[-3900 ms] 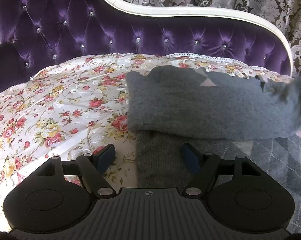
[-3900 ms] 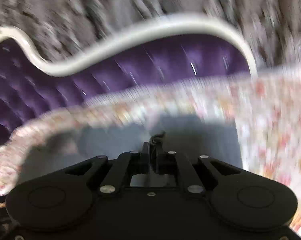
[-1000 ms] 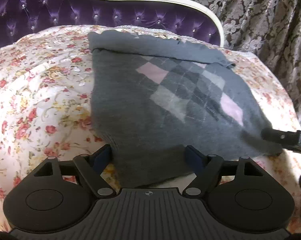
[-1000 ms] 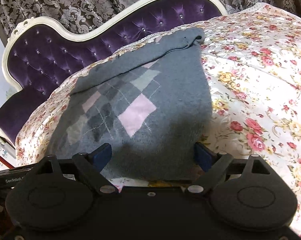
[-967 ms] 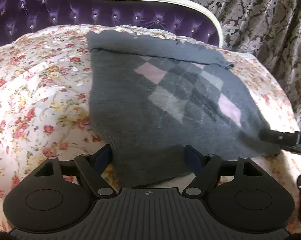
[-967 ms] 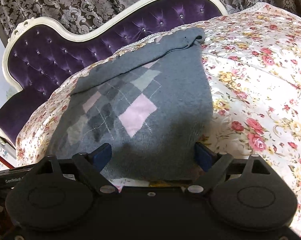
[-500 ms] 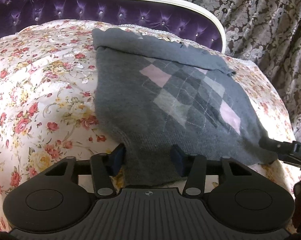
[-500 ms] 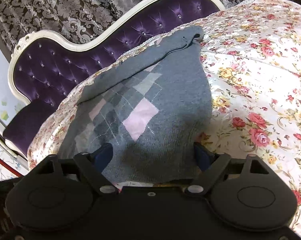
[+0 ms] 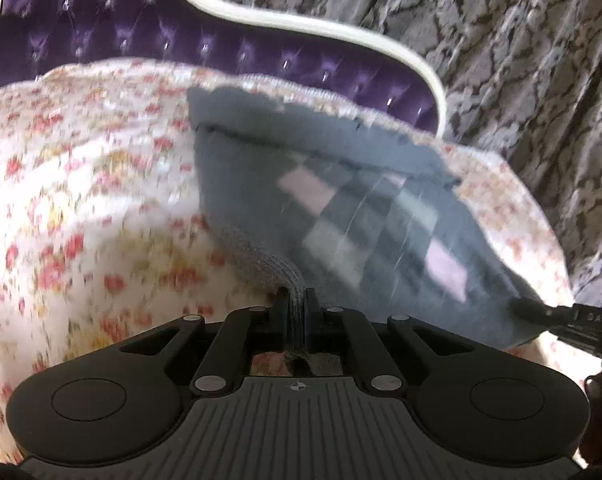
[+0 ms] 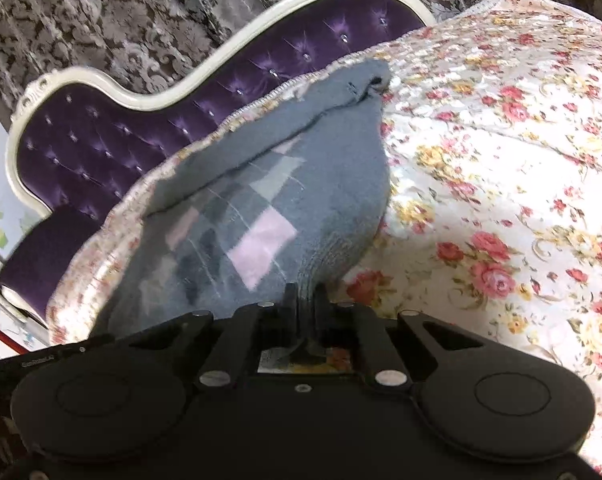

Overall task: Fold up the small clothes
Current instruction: 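Lift the hem and fold it toward the collar with both tools, then open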

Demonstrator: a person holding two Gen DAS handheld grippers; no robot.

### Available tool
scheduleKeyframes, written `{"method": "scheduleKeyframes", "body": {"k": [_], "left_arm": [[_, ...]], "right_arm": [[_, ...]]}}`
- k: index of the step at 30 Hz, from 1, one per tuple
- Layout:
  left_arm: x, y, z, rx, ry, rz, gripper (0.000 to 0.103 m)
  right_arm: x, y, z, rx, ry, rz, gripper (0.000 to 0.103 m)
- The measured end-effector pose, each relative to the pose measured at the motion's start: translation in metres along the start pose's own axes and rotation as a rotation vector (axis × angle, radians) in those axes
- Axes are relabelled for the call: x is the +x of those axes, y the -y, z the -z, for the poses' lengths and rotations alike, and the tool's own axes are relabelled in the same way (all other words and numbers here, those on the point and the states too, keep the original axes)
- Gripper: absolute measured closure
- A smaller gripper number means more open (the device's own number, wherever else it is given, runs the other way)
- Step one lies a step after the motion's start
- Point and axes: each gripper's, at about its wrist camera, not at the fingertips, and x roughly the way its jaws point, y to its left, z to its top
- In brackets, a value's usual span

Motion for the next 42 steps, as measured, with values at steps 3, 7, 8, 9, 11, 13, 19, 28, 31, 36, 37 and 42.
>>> {"method": "scheduleKeyframes", "body": {"k": [3, 7, 8, 9, 11, 13, 19, 28, 31, 36, 37, 42], "left_arm": [[-0.009, 0.002, -0.02, -0.001, 0.033, 0.024, 0.097], [-0.014, 0.002, -0.052, -0.006, 0.072, 0.062, 0.097], [-0.014, 0.001, -0.062, -0.008, 0.082, 0.076, 0.097], [-0.014, 0.001, -0.069, -0.008, 0.09, 0.084, 0.097], [-0.012, 0.0, -0.086, 0.002, 0.112, 0.098, 0.097], [-0.008, 0.002, -0.105, 0.011, 0.14, 0.104, 0.097], [0.017, -0.002, -0.156, 0.021, 0.212, 0.098, 0.098], [0.098, -0.022, -0.214, -0.017, 0.222, 0.032, 0.098], [0.132, -0.035, -0.226, -0.051, 0.188, 0.011, 0.098], [0.193, -0.052, -0.235, -0.069, 0.121, -0.057, 0.098], [0.203, -0.055, -0.236, -0.071, 0.109, -0.064, 0.098], [0.242, -0.065, -0.239, -0.076, 0.056, -0.102, 0.098]], "right_arm": [[-0.007, -0.003, -0.012, 0.014, 0.027, -0.041, 0.09], [-0.012, -0.012, -0.036, 0.01, 0.07, -0.092, 0.09], [-0.013, -0.015, -0.044, 0.009, 0.082, -0.107, 0.09], [-0.013, -0.017, -0.051, 0.007, 0.093, -0.119, 0.09], [-0.013, -0.021, -0.066, -0.001, 0.111, -0.146, 0.09], [-0.01, -0.026, -0.082, -0.009, 0.131, -0.172, 0.09], [0.013, -0.04, -0.133, -0.064, 0.205, -0.214, 0.091], [0.087, -0.038, -0.201, -0.098, 0.269, -0.195, 0.091], [0.123, -0.029, -0.22, -0.079, 0.268, -0.157, 0.091], [0.184, -0.007, -0.242, -0.03, 0.231, -0.085, 0.091], [0.197, -0.002, -0.244, -0.025, 0.216, -0.066, 0.091], [0.247, 0.015, -0.249, -0.009, 0.137, -0.001, 0.091]]}}
